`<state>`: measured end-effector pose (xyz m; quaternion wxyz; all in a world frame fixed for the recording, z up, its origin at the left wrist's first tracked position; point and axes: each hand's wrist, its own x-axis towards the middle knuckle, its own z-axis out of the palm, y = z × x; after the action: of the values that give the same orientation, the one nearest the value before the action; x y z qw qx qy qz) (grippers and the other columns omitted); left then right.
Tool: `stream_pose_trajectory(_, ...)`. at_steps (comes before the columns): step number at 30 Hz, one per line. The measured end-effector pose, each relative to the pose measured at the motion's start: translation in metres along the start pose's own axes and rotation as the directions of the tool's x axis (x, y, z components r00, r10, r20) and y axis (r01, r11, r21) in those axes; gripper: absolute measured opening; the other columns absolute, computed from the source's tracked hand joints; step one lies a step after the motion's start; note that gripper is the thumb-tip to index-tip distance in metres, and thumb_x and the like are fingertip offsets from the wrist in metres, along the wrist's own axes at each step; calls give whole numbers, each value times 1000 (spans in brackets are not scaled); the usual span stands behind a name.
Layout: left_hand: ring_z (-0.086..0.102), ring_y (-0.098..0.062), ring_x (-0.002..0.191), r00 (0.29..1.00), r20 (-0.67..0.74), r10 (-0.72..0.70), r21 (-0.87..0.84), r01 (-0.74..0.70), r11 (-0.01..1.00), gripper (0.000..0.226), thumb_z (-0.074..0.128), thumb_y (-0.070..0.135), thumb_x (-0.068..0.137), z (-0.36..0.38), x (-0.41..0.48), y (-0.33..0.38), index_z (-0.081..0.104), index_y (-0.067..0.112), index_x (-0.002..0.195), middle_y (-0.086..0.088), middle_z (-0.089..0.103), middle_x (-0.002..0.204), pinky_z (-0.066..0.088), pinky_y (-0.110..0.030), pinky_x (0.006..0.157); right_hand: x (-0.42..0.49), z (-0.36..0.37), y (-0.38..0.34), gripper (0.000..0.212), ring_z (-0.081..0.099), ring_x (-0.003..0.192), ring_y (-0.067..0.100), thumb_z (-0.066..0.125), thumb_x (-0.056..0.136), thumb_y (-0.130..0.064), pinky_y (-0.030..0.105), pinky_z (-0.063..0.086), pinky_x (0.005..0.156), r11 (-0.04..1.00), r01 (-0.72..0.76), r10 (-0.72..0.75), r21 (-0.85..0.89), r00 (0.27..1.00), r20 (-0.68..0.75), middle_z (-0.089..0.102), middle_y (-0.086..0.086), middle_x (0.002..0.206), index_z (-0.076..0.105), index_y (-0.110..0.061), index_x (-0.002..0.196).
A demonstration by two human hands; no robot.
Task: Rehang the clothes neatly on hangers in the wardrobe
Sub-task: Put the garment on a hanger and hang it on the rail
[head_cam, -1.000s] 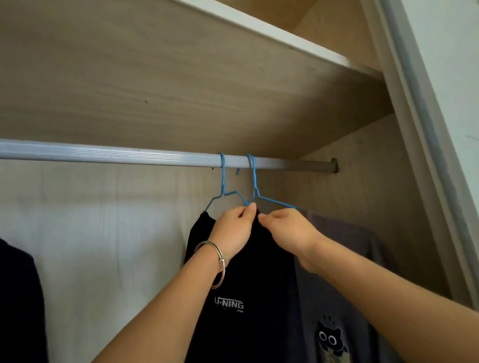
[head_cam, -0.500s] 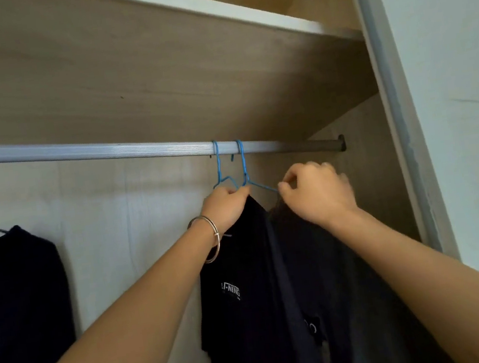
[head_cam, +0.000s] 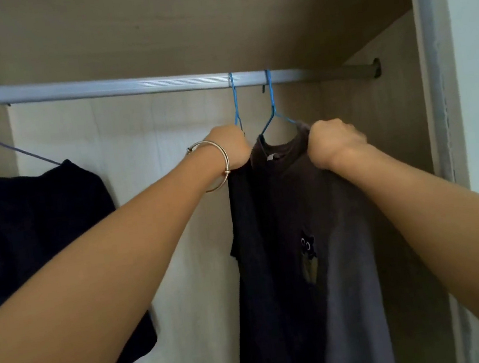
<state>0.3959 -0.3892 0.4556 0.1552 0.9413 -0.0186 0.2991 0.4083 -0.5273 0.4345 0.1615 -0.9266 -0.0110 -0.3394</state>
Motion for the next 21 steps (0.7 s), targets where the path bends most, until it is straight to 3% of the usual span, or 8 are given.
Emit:
stream_pose_trajectory(2, 56, -37, 109, 1000, -15, 5, 88, -4, 996, 30, 32, 1, 93, 2, -4, -1, 55, -12, 107, -27, 56, 123, 48, -37, 77, 2, 0, 2, 34, 52, 119, 39, 44, 93, -12, 41, 45, 93, 1000, 5, -5, 8, 1000, -8, 53, 21, 129, 52, -7, 125)
stream_pose_trajectory(4, 57, -35, 98, 999, -29, 20, 65, -18, 998, 22, 35, 2, 92, 7, -5, -3, 55, -8, 94, -25, 57, 119, 45, -35, 67, 1, 1, 5, 33, 51, 118, 40, 44, 92, -12, 42, 44, 92, 1000, 30, -30, 1, 999, -26, 53, 21, 128, 53, -6, 123)
stream_pose_trajectory(8, 52, -26, 80, 989, -145, 26, -180, -53, 982, 16, 45, 9, 88, 38, -23, -22, 47, 6, 103, -6, 53, 84, 44, -32, 59, -15, 13, 11, 45, 35, 129, 39, 50, 88, -19, 51, 30, 103, 979, 134, -161, -153, 971, -175, 41, 20, 136, 43, -2, 129)
stream_pose_trajectory(10, 54, -26, 78, 982, -190, 25, -242, -71, 968, 16, 46, 10, 87, 65, -49, -39, 48, 7, 102, -9, 56, 83, 47, -34, 66, -33, 34, 15, 47, 28, 132, 38, 53, 84, -16, 57, 20, 107, 929, 260, -332, -265, 901, -279, 38, 21, 136, 43, -2, 127)
stream_pose_trajectory(13, 60, -28, 91, 991, -131, -41, -258, 6, 966, 24, 49, 13, 89, 110, -98, -74, 55, 5, 111, -14, 65, 103, 43, -25, 71, -72, 80, 23, 38, 38, 127, 40, 53, 79, -11, 63, 12, 109, 847, 436, -524, -305, 778, -345, 50, 23, 126, 55, -2, 116)
stream_pose_trajectory(15, 62, -28, 88, 990, -19, -138, -223, 130, 966, 26, 49, 20, 91, 140, -140, -105, 56, 8, 112, -11, 65, 95, 42, -26, 67, -104, 121, 34, 33, 42, 125, 39, 55, 78, -14, 62, 3, 109, 818, 495, -568, -293, 777, -272, 57, 21, 120, 62, -3, 108)
stream_pose_trajectory(18, 63, -25, 83, 931, 157, -330, -125, 350, 928, 26, 47, 29, 91, 182, -227, -162, 55, 17, 114, -2, 66, 92, 49, -32, 68, -164, 199, 65, 28, 47, 122, 37, 64, 73, -16, 56, -7, 112, 823, 517, -529, -235, 848, 15, 62, 18, 112, 68, -5, 99)
stream_pose_trajectory(21, 67, -25, 91, 730, 419, -540, 66, 569, 820, 20, 47, 26, 89, 213, -342, -214, 61, 25, 103, -1, 71, 101, 54, -34, 79, -239, 270, 91, 26, 54, 114, 30, 70, 68, -21, 51, -8, 113, 781, 592, -477, -200, 772, 420, 66, 9, 107, 72, -15, 94)
